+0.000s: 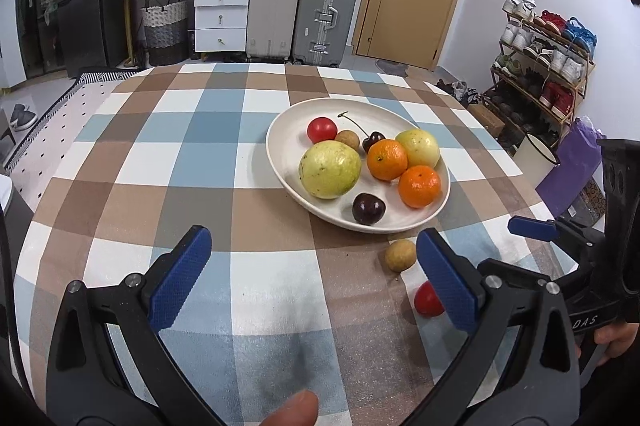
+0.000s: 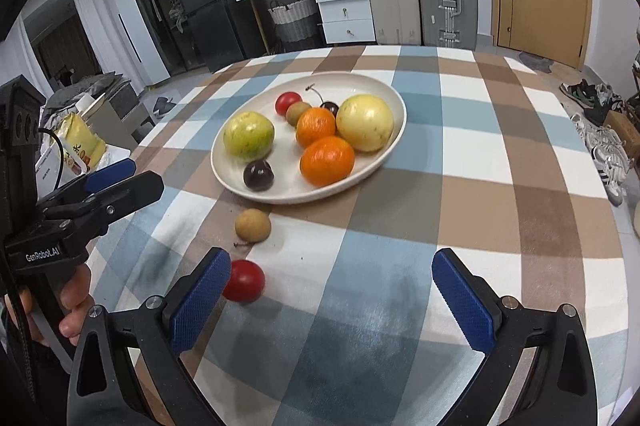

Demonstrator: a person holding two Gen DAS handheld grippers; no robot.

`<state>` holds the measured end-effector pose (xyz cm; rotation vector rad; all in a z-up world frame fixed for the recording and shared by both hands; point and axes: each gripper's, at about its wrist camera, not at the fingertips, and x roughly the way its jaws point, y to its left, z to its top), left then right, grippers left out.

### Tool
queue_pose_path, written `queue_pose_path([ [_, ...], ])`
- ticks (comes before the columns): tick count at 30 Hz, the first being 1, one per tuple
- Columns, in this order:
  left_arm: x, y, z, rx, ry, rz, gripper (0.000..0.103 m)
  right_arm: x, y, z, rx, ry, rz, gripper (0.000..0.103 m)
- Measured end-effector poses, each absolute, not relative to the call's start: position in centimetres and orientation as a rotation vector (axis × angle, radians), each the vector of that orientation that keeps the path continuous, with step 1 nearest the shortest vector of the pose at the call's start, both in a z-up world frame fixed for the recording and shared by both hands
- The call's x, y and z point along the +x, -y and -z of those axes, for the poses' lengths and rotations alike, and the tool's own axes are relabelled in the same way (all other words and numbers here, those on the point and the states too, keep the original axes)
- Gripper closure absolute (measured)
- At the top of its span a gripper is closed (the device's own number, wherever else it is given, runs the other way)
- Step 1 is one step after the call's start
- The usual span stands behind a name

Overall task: Organize fruits
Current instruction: 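Move both open tools toward the last tomato and small pear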

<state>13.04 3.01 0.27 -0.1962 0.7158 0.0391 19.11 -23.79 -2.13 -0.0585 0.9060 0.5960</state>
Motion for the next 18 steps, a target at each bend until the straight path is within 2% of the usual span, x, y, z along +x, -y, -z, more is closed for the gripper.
queue_pose_path([
  [18, 13.1, -2.6, 2.5, -0.163, -0.744, -0.042, 0.001, 17.5, 21.6, 4.1, -0.088, -0.974, -0.702, 0.002],
])
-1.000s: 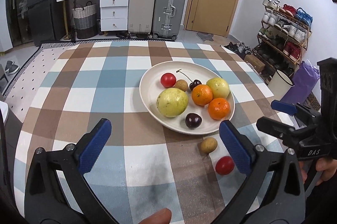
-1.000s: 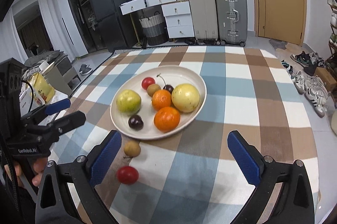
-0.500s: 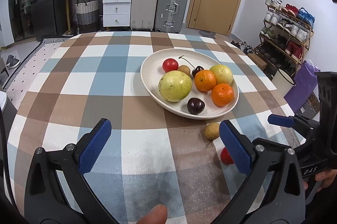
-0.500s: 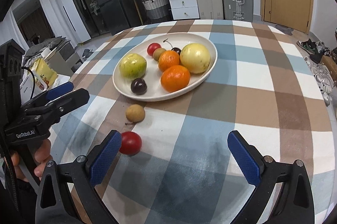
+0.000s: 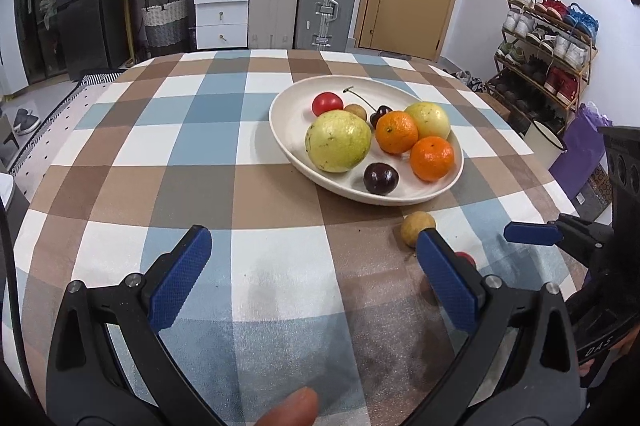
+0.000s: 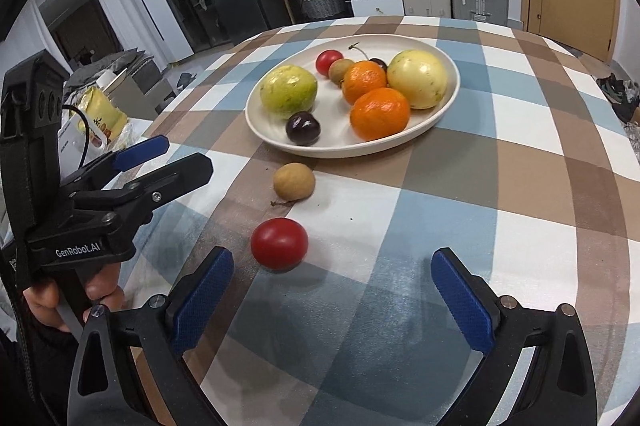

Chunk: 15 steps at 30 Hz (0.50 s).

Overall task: Organize fruits
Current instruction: 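Move both open tools toward the last tomato and small pear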

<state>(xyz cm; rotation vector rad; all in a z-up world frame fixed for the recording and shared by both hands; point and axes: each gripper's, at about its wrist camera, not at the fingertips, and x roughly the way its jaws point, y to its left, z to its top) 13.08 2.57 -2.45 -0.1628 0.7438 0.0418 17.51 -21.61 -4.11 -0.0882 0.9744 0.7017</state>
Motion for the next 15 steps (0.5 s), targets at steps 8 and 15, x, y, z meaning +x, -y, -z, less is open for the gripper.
queue_pose_path([
  [8, 13.1, -2.4, 2.8, -0.15, -0.751, -0.019, 0.001, 17.1, 20.2, 4.7, -0.177, -0.966, -0.695, 0.007],
  [15, 13.2, -2.1, 2.9, -0.143, -0.749, -0.007, 0.001, 17.1, 19.4, 4.9, -0.248, -0.929, -0.672, 0.016],
])
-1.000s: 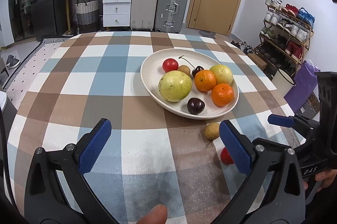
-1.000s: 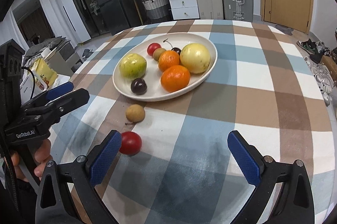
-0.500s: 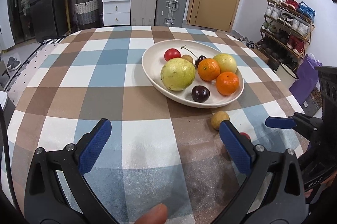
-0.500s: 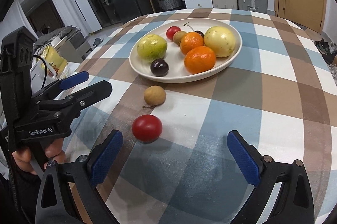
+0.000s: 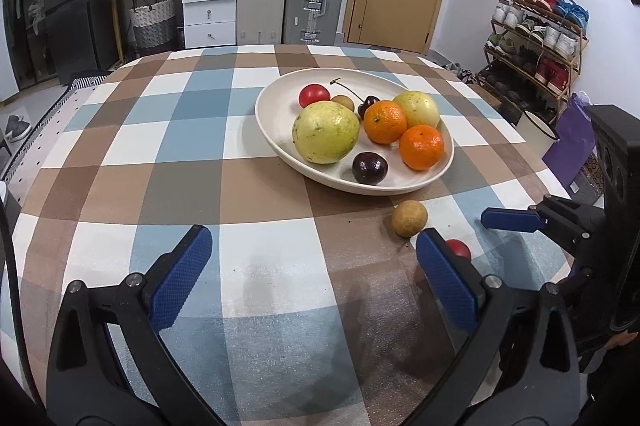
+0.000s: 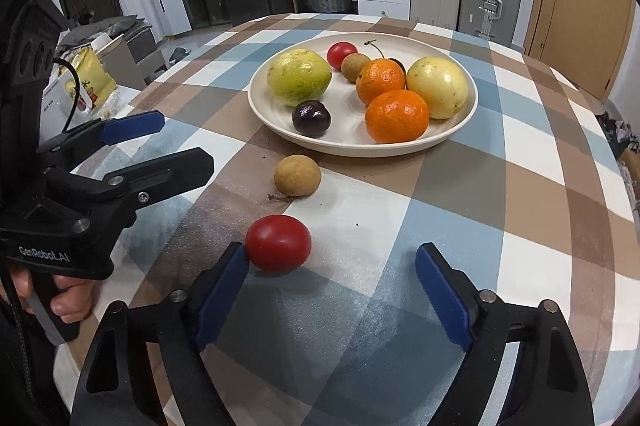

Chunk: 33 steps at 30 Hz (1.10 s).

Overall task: Organize fruits
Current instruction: 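Move both open tools toward the last tomato and small pear, then grasp the red tomato with the right tool while the left tool grasps the small brown pear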

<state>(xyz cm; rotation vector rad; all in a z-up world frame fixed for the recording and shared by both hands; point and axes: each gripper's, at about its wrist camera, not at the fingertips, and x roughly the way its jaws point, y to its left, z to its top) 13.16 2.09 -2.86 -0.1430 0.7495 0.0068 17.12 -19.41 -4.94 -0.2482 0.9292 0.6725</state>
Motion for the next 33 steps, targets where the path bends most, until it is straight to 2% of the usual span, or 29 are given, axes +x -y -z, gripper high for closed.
queue_pose_path([
  [4, 13.5, -2.4, 3.2, -0.158, -0.769, -0.017, 0.001, 17.5, 19.6, 4.8, -0.225, -0.928, -0.673, 0.019],
  [13, 13.7, -3.1, 3.5, -0.19, -0.778, -0.024, 0.001, 17.2, 19.2, 4.8, -0.22, -0.922, -0.7, 0.033],
  [15, 13.7, -3.1, 3.5, -0.189, -0.777, -0.021, 0.001, 17.1, 19.2, 4.7, -0.213, -0.921, -0.71, 0.042],
  [17, 13.9, -3.0, 3.6, -0.185, -0.781, -0.021, 0.001, 17.0, 19.3, 4.6, -0.193, -0.926, -0.741, 0.055],
  [22, 14.0, -2.9, 3.7, -0.182, -0.788, -0.024, 0.001, 16.6, 19.2, 4.6, -0.164, -0.934, -0.789, 0.07],
  [33, 14.1, -2.2, 3.6, -0.221, -0.795, 0.029, 0.001, 17.3, 21.7, 3.5, -0.065, -0.88, -0.7, 0.07],
])
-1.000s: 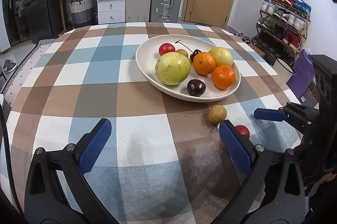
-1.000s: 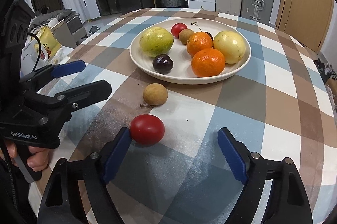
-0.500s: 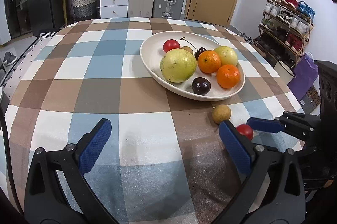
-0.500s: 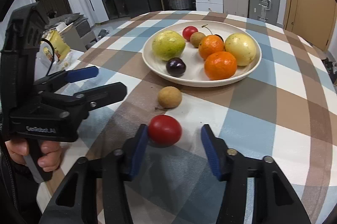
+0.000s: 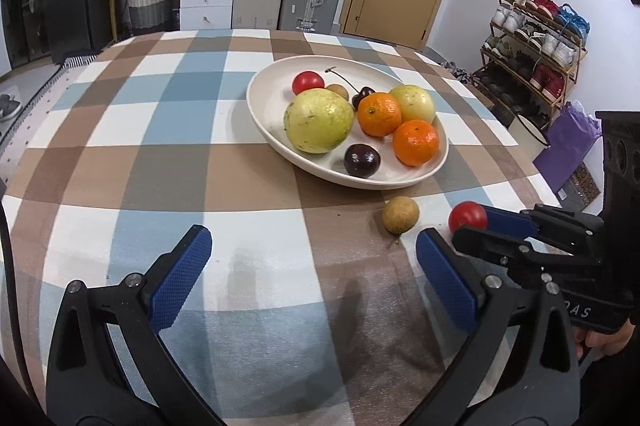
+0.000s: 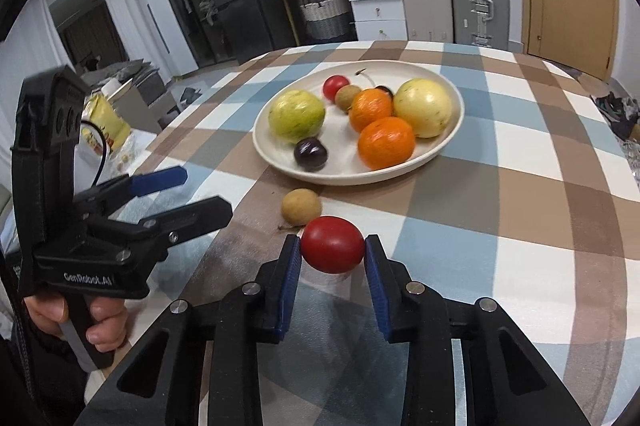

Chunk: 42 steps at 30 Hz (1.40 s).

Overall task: Organize fruits
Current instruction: 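Grasp the red tomato with the right tool while the left tool grasps the small brown pear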

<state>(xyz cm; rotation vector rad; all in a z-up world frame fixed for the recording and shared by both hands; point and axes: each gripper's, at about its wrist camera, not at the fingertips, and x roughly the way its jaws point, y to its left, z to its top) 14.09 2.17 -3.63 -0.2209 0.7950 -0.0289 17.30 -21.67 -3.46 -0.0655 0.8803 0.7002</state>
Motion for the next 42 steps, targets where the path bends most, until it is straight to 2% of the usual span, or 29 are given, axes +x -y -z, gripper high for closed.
queue_pose_path([
  [10, 16.2, 0.7, 3.9, -0.137, -0.835, 0.064, 0.002, 17.8, 23.4, 2.6, -0.025, -0.86, -0.661, 0.07],
  [13, 16.8, 1.8, 4.2, -0.107, -0.855, 0.075, 0.01, 17.7, 23.6, 2.5, -0.025, -0.858, -0.659, 0.07],
  [15, 17.3, 2.4, 4.5, -0.1, -0.88, 0.1, 0.02, 17.7, 23.7, 2.5, -0.025, -0.858, -0.654, 0.07],
  [19, 17.7, 3.3, 4.8, -0.077, -0.891, 0.127, 0.028, 17.8, 24.0, 2.6, -0.016, -0.856, -0.647, 0.07],
  [22, 18.0, 3.6, 4.9, -0.08, -0.897, 0.149, 0.038, 17.8, 24.3, 2.5, -0.011, -0.853, -0.643, 0.07],
  [24, 18.2, 3.8, 5.0, -0.082, -0.903, 0.16, 0.049, 17.8, 24.5, 2.5, -0.011, -0.852, -0.639, 0.07],
  [25, 18.2, 3.9, 5.0, -0.078, -0.903, 0.163, 0.05, 17.8, 24.6, 2.5, -0.01, -0.853, -0.639, 0.07],
  [29, 18.0, 4.3, 5.0, -0.07, -0.905, 0.193, 0.08, 17.7, 24.9, 2.4, -0.004, -0.852, -0.637, 0.07],
  [42, 17.0, 4.0, 4.1, -0.086, -0.868, 0.227, 0.082, 17.6, 24.8, 2.3, -0.011, -0.848, -0.629, 0.07],
])
